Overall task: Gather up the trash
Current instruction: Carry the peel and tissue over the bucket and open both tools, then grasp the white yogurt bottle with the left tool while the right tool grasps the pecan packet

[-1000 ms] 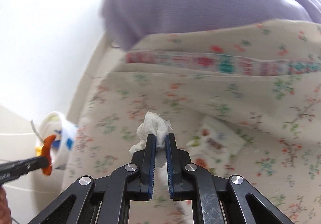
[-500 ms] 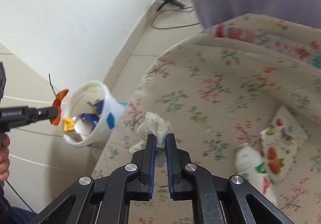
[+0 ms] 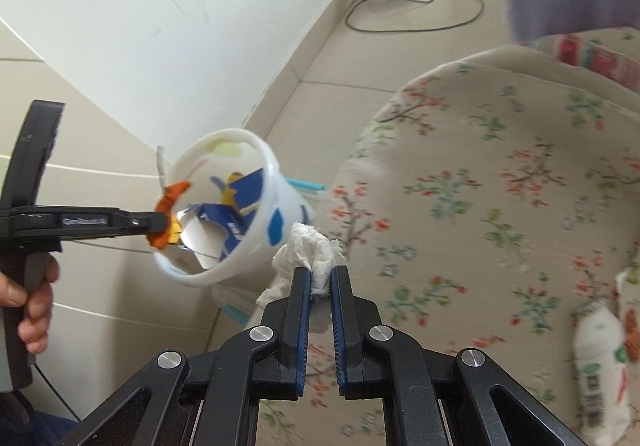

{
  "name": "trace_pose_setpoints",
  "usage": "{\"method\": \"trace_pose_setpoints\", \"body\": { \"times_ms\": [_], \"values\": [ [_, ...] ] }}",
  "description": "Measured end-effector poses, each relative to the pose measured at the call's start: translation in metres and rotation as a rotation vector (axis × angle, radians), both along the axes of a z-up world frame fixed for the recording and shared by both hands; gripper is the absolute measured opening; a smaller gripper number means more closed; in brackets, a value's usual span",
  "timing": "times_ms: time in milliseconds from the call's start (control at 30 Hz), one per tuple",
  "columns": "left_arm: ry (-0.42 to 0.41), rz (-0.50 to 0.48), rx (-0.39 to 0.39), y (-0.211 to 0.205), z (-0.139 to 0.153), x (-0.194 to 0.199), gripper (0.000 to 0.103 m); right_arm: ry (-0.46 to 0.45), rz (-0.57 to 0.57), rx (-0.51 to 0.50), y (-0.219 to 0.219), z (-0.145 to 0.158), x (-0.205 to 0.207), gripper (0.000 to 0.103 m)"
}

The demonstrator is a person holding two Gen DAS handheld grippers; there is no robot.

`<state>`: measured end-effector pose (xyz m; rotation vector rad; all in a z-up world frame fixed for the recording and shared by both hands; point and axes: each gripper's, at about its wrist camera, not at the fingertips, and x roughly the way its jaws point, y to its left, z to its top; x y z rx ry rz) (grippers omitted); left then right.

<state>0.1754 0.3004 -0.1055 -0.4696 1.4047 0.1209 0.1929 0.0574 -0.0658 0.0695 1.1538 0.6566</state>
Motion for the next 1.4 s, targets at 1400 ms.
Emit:
{"method": "trace_pose_setpoints", "body": {
  "times_ms": [1400],
  "values": [
    [-0.095,0.131,-0.115,-0.024,0.042,0.000,0.040,0.034,-0.077,-0.001,0.013,-0.002,0.024,0.046]
  ]
}}
